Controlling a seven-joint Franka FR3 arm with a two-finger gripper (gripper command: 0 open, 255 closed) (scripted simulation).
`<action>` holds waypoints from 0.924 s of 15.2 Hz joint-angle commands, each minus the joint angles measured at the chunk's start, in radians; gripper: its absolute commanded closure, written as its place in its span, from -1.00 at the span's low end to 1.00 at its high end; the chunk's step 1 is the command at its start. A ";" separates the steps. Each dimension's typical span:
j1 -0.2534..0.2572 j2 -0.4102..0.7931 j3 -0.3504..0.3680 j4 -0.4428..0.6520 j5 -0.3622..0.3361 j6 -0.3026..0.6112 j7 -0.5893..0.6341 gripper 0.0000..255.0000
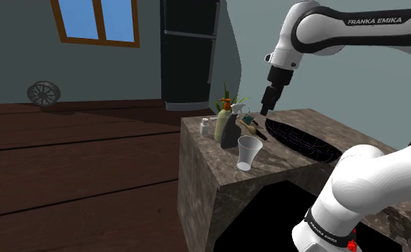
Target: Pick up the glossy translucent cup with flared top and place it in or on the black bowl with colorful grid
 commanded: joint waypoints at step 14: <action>0.053 0.240 -0.295 -0.225 0.112 0.445 -0.312 -1.00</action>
